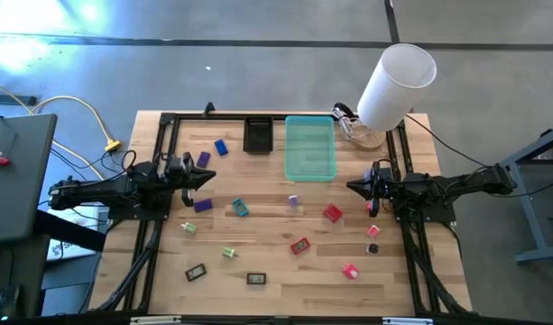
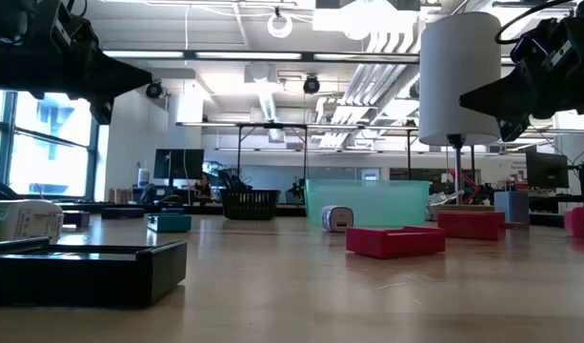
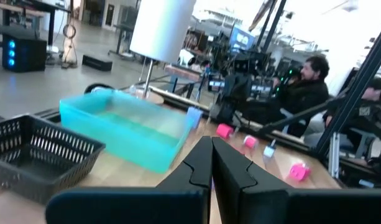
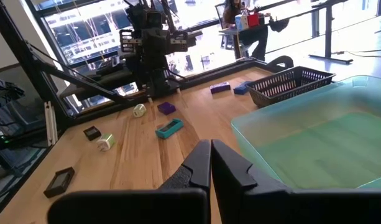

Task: Pick & Place Office items
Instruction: Put the violet charger adapter into the blue bin

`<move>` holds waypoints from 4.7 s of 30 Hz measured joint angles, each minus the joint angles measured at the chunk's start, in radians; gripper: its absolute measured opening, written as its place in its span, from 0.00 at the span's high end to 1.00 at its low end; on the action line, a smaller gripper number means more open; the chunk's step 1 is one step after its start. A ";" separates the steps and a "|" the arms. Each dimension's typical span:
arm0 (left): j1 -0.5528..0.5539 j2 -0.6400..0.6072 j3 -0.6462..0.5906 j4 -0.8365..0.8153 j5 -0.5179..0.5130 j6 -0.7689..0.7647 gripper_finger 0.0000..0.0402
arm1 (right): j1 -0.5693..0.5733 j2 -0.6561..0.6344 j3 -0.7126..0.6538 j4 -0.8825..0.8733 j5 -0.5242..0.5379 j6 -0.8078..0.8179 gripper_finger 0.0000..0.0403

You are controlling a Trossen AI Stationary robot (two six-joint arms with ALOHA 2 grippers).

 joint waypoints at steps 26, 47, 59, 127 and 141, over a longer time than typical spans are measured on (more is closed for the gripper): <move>0.001 0.017 0.000 0.046 -0.003 0.227 1.00 | 0.000 0.344 0.433 -0.404 0.084 -0.144 0.59; 0.000 0.088 0.000 0.083 -0.003 0.149 0.68 | -0.200 0.678 0.894 -1.195 -0.225 0.611 0.29; 0.000 0.169 0.000 0.192 -0.016 0.178 0.62 | -0.344 0.827 0.894 -1.403 -0.117 0.815 0.29; 0.000 0.258 0.000 0.236 0.057 0.118 0.62 | -0.583 1.226 0.673 -0.954 -0.160 0.817 0.29; 0.000 0.258 0.000 0.236 0.059 0.110 0.62 | -0.597 1.227 0.660 -0.927 -0.160 0.792 0.38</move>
